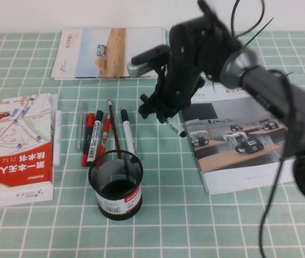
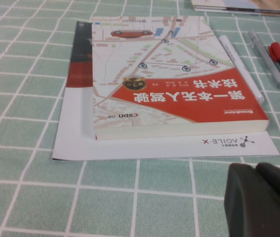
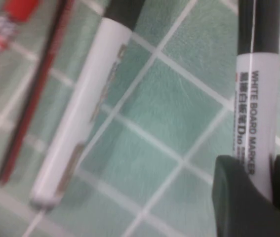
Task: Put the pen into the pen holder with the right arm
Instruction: Pick up the pen on the table, then place the pen onto the pen holder
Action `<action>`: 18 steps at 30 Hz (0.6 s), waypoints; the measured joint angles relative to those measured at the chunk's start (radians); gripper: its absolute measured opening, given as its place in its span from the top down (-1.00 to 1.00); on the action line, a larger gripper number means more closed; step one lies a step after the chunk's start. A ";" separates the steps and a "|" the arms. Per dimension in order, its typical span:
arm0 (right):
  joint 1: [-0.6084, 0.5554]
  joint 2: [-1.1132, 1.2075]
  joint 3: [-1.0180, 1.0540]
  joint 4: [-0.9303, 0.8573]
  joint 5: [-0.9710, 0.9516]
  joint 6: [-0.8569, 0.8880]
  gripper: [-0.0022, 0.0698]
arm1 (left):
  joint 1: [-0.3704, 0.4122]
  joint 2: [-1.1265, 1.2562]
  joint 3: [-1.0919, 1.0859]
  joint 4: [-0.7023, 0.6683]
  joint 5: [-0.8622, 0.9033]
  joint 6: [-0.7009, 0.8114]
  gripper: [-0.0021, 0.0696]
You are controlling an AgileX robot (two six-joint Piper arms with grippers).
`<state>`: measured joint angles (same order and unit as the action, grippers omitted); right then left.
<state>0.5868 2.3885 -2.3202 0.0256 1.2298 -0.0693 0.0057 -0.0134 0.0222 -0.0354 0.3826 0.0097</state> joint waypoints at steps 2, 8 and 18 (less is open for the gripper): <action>0.009 -0.077 0.067 -0.010 -0.002 0.000 0.63 | 0.000 0.000 0.000 0.000 0.000 0.000 0.95; 0.055 -0.358 0.435 -0.013 -0.221 0.021 0.63 | 0.000 0.000 0.000 0.000 0.000 0.000 0.95; 0.181 -0.806 1.239 0.079 -1.124 0.048 0.63 | 0.000 0.000 0.000 0.000 0.000 0.000 0.95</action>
<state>0.7678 1.5827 -1.0817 0.1047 0.1056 -0.0216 0.0057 -0.0134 0.0222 -0.0354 0.3826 0.0097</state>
